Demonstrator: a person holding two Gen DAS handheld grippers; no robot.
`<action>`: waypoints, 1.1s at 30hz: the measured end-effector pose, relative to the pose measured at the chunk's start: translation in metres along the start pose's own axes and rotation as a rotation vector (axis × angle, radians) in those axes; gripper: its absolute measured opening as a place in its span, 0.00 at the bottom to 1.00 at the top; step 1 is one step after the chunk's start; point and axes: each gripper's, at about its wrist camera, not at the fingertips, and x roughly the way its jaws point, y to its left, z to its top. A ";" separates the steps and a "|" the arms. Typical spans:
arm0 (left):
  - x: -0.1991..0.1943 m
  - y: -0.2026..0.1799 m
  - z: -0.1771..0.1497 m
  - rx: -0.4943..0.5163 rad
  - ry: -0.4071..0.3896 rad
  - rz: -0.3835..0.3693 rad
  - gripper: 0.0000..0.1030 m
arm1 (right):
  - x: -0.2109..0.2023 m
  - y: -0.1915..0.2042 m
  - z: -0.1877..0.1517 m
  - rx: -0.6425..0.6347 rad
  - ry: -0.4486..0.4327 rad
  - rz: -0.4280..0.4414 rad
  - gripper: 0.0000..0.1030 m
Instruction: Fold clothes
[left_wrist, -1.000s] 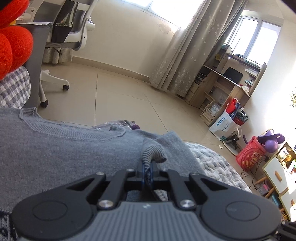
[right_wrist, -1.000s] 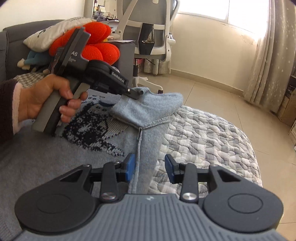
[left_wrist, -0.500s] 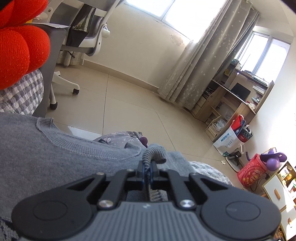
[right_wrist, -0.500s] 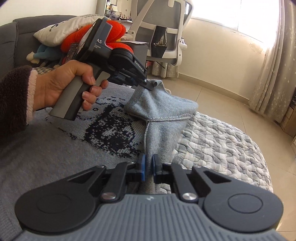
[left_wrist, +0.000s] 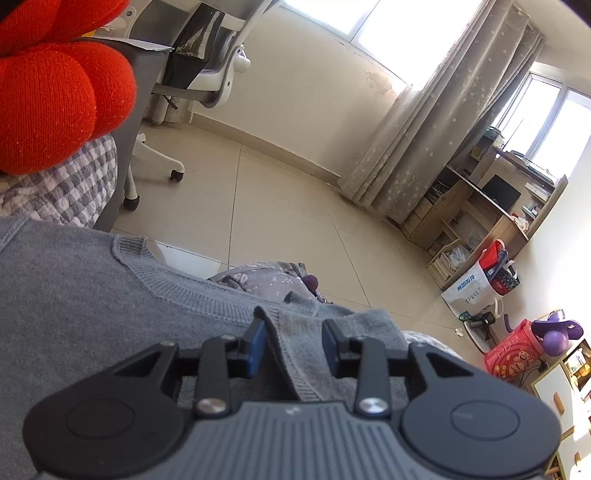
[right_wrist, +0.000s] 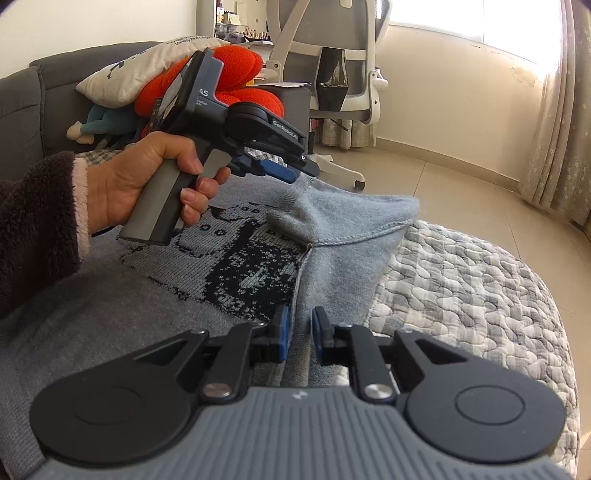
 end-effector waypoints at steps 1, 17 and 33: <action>-0.003 -0.002 0.000 0.009 0.015 0.007 0.40 | -0.003 -0.001 -0.001 0.002 0.004 -0.007 0.18; -0.056 -0.042 -0.061 -0.027 0.314 -0.122 0.42 | -0.080 0.007 -0.046 0.124 0.061 0.011 0.19; -0.082 -0.096 -0.122 0.022 0.444 -0.210 0.40 | -0.126 0.021 -0.089 0.228 0.060 -0.016 0.19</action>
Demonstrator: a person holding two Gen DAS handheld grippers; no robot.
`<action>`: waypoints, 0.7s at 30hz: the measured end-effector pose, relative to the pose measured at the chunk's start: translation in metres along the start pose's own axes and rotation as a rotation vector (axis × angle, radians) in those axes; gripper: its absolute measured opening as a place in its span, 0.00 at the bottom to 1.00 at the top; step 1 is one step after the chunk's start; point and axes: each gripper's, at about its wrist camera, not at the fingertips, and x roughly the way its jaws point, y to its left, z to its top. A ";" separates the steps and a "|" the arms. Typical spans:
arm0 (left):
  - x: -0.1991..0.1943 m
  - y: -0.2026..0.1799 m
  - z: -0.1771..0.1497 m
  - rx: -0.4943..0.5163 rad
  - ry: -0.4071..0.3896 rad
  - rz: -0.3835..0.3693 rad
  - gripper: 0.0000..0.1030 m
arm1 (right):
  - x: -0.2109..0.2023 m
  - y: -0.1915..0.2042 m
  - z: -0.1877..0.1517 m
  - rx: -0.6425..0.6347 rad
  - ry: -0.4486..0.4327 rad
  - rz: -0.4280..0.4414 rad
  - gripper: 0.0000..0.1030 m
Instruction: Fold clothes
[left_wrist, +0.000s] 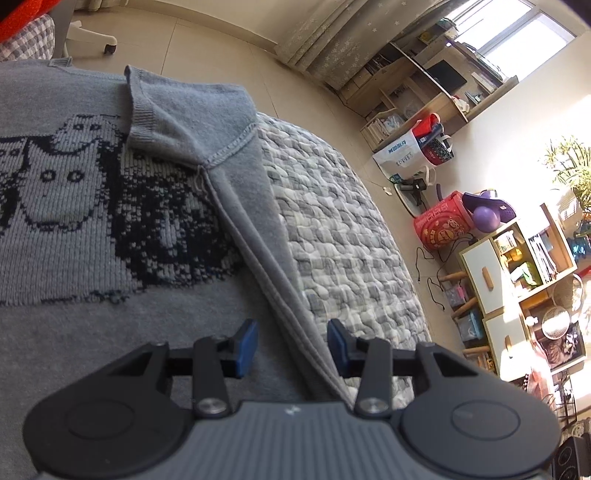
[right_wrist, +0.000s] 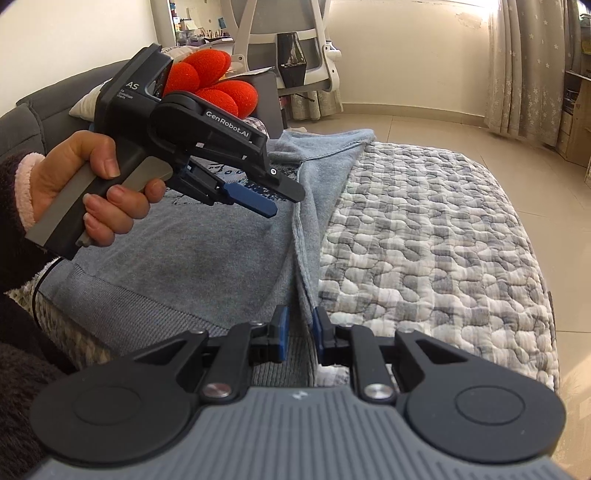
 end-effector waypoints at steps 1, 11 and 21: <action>0.002 -0.003 -0.002 0.005 0.004 -0.001 0.40 | -0.002 -0.001 -0.003 0.009 0.000 -0.002 0.19; 0.011 -0.021 -0.010 0.018 -0.024 0.036 0.30 | -0.009 -0.008 -0.019 0.085 -0.014 0.072 0.18; -0.015 0.000 -0.010 -0.049 -0.084 0.020 0.22 | -0.016 0.011 0.016 0.089 -0.051 0.346 0.06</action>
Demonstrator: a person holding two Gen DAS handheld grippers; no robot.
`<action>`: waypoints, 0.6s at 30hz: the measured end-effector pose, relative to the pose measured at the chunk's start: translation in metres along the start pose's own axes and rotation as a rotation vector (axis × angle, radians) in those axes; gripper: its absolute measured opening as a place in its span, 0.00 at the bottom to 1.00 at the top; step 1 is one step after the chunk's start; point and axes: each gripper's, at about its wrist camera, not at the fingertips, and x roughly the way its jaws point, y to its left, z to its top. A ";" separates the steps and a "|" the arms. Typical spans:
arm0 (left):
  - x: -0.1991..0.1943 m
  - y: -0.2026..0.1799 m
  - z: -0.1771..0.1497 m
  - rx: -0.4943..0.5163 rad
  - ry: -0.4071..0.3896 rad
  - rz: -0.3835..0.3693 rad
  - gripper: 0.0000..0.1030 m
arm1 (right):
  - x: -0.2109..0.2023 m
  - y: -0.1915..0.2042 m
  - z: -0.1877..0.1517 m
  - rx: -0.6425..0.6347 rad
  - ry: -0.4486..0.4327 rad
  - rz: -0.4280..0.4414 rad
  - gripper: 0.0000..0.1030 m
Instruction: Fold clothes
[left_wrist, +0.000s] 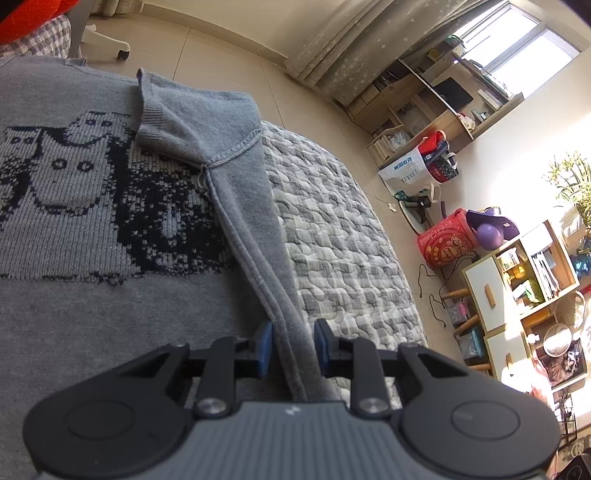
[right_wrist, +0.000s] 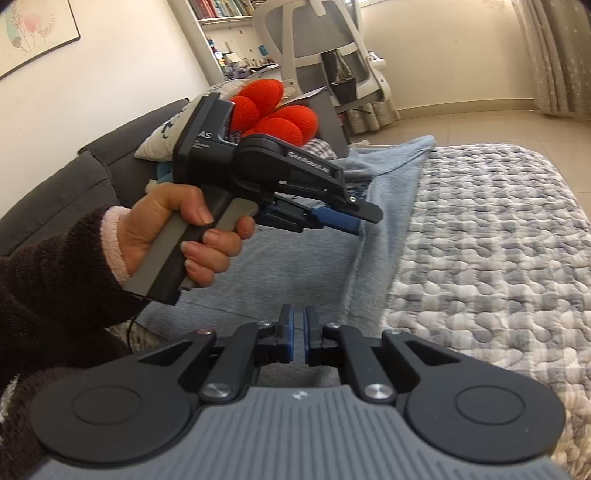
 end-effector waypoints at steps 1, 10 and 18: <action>-0.003 0.002 0.001 -0.002 -0.006 -0.001 0.22 | 0.002 0.002 0.003 -0.004 0.008 0.029 0.06; -0.007 0.025 0.003 -0.036 0.016 -0.030 0.24 | 0.005 0.009 0.002 -0.116 0.084 -0.142 0.17; 0.011 0.014 -0.002 -0.022 0.101 -0.007 0.28 | 0.007 0.004 -0.015 -0.138 0.105 -0.189 0.35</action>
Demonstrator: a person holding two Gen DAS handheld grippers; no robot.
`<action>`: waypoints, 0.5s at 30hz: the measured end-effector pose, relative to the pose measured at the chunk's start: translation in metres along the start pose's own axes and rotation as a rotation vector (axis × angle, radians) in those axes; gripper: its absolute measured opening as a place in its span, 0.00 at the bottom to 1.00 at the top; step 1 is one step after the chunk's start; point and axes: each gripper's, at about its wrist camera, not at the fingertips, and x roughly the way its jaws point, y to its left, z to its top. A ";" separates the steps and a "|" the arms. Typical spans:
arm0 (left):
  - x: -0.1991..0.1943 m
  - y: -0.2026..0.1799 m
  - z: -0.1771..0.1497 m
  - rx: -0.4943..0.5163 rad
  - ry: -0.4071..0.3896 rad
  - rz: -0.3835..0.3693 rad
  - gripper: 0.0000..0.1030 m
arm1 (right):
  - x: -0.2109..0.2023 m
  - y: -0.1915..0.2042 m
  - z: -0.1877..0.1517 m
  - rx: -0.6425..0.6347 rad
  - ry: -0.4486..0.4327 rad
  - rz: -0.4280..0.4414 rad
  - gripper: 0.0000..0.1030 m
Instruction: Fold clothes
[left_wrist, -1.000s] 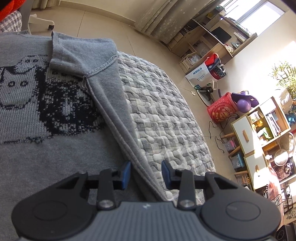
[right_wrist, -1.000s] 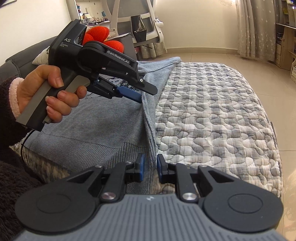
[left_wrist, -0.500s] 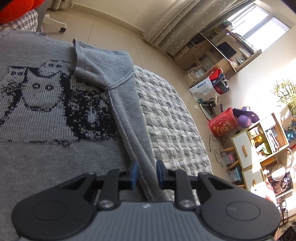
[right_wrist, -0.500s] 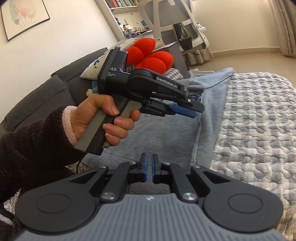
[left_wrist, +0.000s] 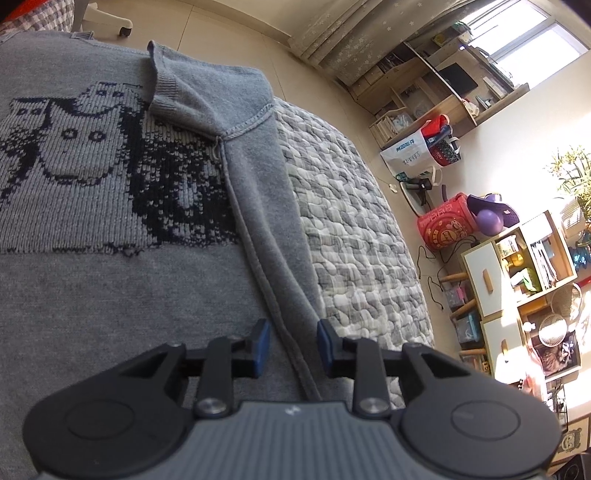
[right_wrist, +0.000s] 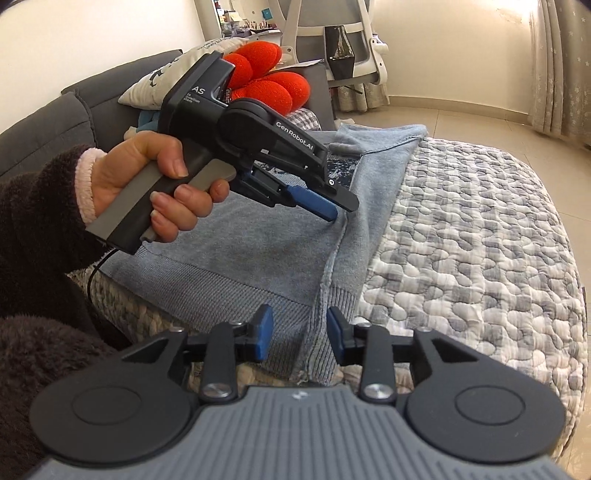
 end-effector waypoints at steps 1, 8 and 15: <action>0.002 -0.001 0.000 -0.002 0.011 0.005 0.29 | 0.001 -0.001 -0.001 -0.006 0.001 -0.006 0.35; 0.005 0.001 0.000 -0.025 0.024 -0.004 0.32 | 0.007 -0.011 -0.008 0.003 0.040 -0.024 0.13; -0.001 0.006 0.003 -0.053 0.007 -0.010 0.45 | -0.008 -0.015 0.006 0.057 -0.023 0.081 0.07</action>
